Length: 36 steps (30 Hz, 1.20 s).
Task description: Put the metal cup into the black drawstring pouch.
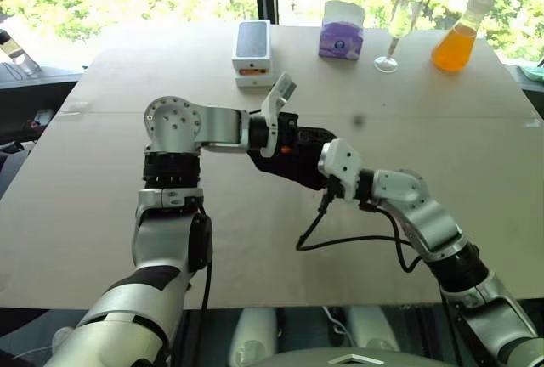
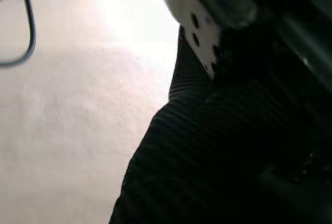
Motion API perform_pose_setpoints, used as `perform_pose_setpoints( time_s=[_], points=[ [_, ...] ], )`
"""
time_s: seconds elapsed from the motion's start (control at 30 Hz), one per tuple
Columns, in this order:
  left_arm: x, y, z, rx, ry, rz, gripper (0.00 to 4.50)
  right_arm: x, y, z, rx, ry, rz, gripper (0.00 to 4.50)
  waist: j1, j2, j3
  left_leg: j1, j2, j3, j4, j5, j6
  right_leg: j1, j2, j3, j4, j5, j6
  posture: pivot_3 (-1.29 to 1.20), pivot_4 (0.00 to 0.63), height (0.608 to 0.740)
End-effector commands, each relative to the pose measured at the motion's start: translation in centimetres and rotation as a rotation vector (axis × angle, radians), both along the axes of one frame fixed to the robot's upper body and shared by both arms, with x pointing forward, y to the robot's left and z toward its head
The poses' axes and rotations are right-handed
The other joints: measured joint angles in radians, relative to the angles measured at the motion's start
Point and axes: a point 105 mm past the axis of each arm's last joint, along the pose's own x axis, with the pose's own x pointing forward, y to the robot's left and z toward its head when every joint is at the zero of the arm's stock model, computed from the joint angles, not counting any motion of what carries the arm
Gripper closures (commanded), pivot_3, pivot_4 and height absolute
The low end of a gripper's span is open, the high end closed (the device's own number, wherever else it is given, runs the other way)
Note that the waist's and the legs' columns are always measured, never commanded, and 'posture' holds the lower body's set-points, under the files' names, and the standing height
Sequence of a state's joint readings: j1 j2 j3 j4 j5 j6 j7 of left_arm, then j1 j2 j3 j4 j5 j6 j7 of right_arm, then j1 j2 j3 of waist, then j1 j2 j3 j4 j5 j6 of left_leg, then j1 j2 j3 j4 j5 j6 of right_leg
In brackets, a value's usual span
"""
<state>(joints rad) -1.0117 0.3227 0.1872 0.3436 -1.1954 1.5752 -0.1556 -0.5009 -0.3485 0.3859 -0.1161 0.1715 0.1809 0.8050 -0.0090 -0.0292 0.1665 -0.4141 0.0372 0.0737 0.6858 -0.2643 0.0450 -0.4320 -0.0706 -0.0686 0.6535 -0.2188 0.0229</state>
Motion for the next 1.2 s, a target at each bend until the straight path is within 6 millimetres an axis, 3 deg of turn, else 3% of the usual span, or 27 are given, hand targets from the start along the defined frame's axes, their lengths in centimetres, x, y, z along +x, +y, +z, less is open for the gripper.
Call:
perform_pose_setpoints(
  time_s=[0.03,0.17,0.33,0.43,0.57,0.87,1.1,1.2],
  points=[
    [-0.3,-1.5,1.5,-0.022,-0.073,-0.046,4.5,-0.1,1.3,1.3,0.07,0.005,0.08,4.43,-0.001,0.0,0.0,0.0,0.0,0.0,0.0,0.0,0.0,0.0,0.0,0.0,0.0,0.0,0.0,0.0,0.15,0.737],
    [-1.0,-2.0,1.7,-0.062,-0.11,-0.068,4.5,1.9,0.8,0.0,0.075,0.055,0.007,4.43,-0.002,0.0,0.0,0.0,0.001,0.0,0.0,0.001,-0.001,0.0,0.0,0.0,0.001,0.0,0.0,0.0,0.15,0.737],
    [-0.3,-0.3,-1.2,0.08,-0.228,0.039,4.5,3.0,-1.0,-2.7,-0.01,0.099,-0.104,4.43,-0.003,0.0,0.0,0.001,0.001,0.0,0.0,0.001,-0.001,0.0,0.0,0.0,0.002,0.0,0.0,0.0,0.15,0.737],
    [0.0,0.2,-2.0,0.11,-0.293,0.071,4.5,3.1,-2.6,-3.6,-0.054,0.086,-0.173,3.51,0.002,0.001,0.0,0.0,0.001,0.0,0.0,0.001,-0.001,0.0,-0.001,0.0,0.002,0.0,-0.001,0.0,0.15,0.737],
    [0.4,0.2,-2.8,0.128,-0.365,0.1,4.5,2.8,-4.3,-3.3,-0.08,0.074,-0.231,1.61,0.002,0.001,0.001,0.0,0.0,0.0,0.0,0.001,-0.001,0.0,-0.001,0.001,0.002,0.0,-0.001,0.0,0.15,0.737],
    [0.5,-1.0,-3.3,0.07,-0.375,0.127,4.5,1.6,-8.4,-0.6,-0.072,0.086,-0.337,1.61,0.01,0.002,0.001,0.0,0.0,0.0,0.001,0.001,-0.001,0.0,-0.001,0.0,0.003,0.0,0.0,0.0,0.15,0.737],
    [0.5,-1.9,-3.2,0.069,-0.416,0.113,4.5,0.4,-9.9,-1.5,-0.185,0.053,-0.337,1.61,0.021,0.002,0.001,0.0,0.0,0.0,0.001,0.0,-0.001,0.0,0.0,0.0,0.003,0.0,0.0,0.0,0.15,0.737],
    [0.5,-2.4,-3.0,0.064,-0.434,0.103,4.5,0.9,-9.4,-1.5,-0.128,0.092,-0.357,2.39,0.02,0.002,0.001,0.001,0.0,0.0,0.001,0.001,-0.001,0.0,0.0,0.001,0.003,0.0,0.0,0.0,0.15,0.737]
  ],
)
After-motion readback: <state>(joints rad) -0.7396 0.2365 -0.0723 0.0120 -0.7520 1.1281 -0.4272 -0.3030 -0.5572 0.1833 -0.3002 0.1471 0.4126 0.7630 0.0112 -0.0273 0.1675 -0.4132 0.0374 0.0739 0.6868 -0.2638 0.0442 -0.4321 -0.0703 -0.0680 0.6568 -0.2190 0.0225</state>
